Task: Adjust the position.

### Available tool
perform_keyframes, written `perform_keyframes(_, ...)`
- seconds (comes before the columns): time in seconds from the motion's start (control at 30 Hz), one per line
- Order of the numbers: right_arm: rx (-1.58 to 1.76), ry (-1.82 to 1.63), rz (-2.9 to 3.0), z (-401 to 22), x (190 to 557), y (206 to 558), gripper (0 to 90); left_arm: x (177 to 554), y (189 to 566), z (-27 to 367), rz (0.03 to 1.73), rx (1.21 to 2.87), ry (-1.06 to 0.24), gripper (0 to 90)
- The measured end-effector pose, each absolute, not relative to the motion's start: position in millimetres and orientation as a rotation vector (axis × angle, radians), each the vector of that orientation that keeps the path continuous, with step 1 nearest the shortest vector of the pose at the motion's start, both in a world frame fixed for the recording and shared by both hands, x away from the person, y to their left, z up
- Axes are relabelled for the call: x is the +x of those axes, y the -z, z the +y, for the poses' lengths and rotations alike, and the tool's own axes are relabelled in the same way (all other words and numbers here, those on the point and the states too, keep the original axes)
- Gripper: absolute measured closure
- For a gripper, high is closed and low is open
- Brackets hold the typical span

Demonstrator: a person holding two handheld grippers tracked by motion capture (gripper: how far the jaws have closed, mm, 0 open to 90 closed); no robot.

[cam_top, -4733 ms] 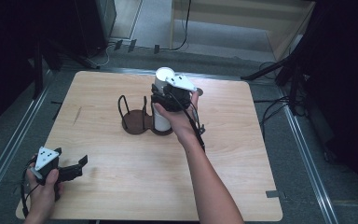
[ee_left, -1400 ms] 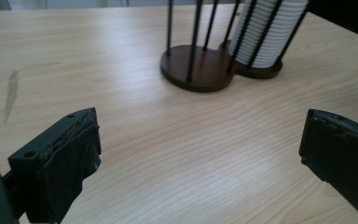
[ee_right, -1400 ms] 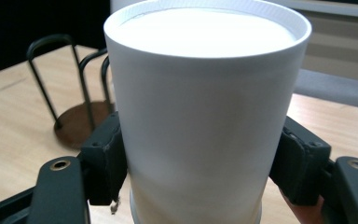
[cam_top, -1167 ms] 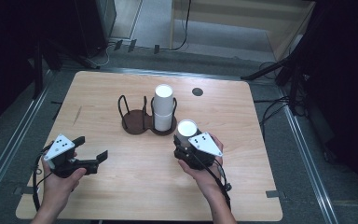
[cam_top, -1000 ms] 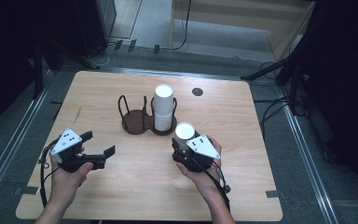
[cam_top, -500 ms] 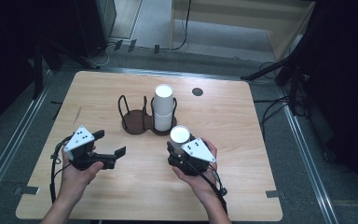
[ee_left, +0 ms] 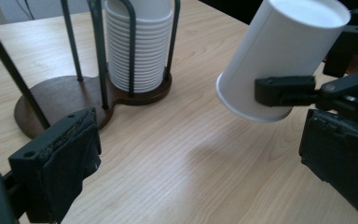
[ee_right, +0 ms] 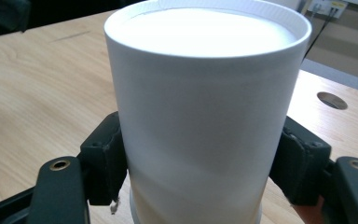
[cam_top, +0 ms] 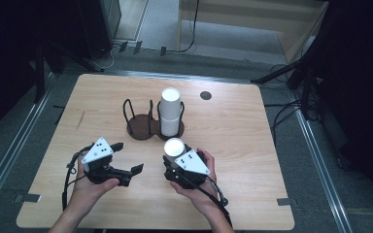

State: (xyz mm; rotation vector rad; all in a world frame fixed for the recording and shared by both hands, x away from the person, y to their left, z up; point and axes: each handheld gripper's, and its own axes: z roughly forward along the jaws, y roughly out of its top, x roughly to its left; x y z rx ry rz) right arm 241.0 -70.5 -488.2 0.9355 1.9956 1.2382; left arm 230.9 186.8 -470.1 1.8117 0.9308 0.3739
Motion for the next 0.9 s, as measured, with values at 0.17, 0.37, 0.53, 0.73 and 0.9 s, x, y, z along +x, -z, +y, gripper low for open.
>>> perform_keyframes(0.17, 0.887, -1.226, 2.018, -62.2, 237.0, 491.4, 28.6, 227.7, 468.0, 180.3, 0.896, 1.819, -0.345, 0.0)
perform_keyframes(0.37, 0.817, -1.205, 2.046, -51.0, 231.1, 496.0, 28.7, 224.3, 465.6, 175.2, 0.871, 1.812, -0.339, 3.6)
perform_keyframes(0.53, 0.779, -1.192, 2.064, -44.5, 226.5, 498.1, 28.8, 221.1, 464.1, 170.3, 0.834, 1.821, -0.324, 6.9)
perform_keyframes(0.73, 0.731, -1.185, 2.083, -38.3, 222.5, 501.0, 29.0, 217.5, 464.0, 161.9, 0.818, 1.842, -0.334, 13.9)
perform_keyframes(0.9, 0.701, -1.197, 2.100, -33.1, 218.8, 502.6, 29.0, 216.8, 465.4, 157.7, 0.797, 1.866, -0.307, 15.8)
